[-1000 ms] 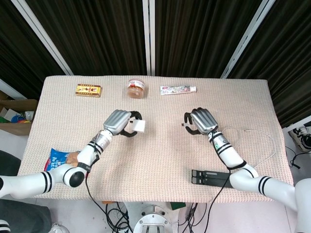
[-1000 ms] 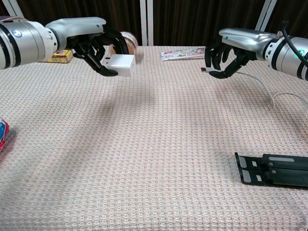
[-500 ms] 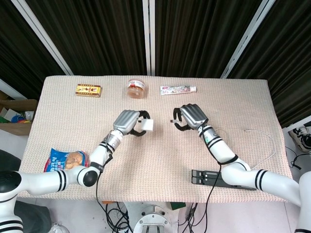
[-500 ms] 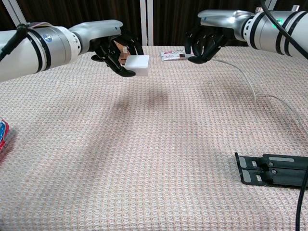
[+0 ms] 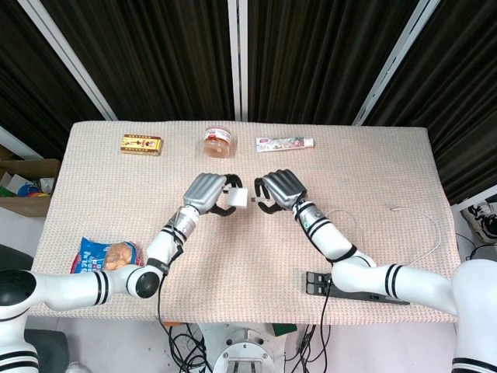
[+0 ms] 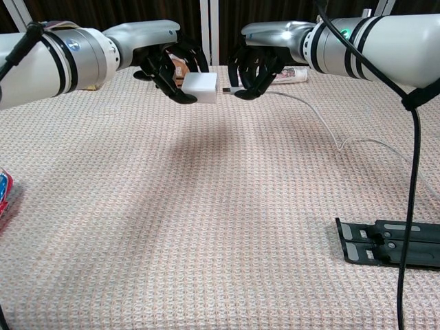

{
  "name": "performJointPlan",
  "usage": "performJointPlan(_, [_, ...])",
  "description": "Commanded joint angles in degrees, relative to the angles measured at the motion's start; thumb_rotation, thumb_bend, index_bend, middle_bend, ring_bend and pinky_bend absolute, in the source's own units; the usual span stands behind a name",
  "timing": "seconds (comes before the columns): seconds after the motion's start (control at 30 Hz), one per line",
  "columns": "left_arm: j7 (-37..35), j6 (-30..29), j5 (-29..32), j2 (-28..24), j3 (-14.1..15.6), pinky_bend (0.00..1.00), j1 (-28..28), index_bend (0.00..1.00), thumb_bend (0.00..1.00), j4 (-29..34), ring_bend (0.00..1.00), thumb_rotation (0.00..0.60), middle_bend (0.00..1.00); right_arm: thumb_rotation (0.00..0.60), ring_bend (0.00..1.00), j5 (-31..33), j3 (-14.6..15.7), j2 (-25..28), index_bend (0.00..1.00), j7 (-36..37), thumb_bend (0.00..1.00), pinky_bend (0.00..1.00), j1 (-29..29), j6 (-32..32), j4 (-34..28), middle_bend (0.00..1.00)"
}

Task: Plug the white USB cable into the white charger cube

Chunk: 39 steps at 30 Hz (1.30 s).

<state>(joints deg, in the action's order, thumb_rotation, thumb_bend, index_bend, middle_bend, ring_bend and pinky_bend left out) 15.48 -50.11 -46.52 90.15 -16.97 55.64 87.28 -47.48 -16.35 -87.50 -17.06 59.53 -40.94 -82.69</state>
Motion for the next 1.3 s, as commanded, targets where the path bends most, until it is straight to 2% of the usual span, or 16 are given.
performJointPlan(0.03, [0.28, -0.31, -0.01, -0.02, 0.17, 0.92, 0.09, 0.56, 0.24, -0.03, 0.73, 0.6, 0.44, 0.6, 0.4, 0.77, 0.11, -0.31, 0.6, -0.24, 0.83, 0.4, 0.54, -0.29, 0.0, 0.64])
performJointPlan(0.97, [1.19, -0.51, 2.41, 1.13, 0.62, 0.92, 1.3, 0.56, 0.24, -0.98, 0.73, 0.6, 0.44, 0.6, 0.41, 2.06, 1.01, -2.67, 0.6, 1.17, 0.83, 0.4, 3.05, -1.01, 3.31, 0.63])
performJointPlan(1.3, [1.84, -2.8, 4.14, 2.5, 0.08, 0.93, 1.25, 0.56, 0.24, -1.59, 0.74, 0.6, 0.44, 0.6, 0.41, 2.09, 0.37, -3.99, 0.6, 3.22, 0.83, 0.4, 2.65, -1.96, 4.54, 0.63])
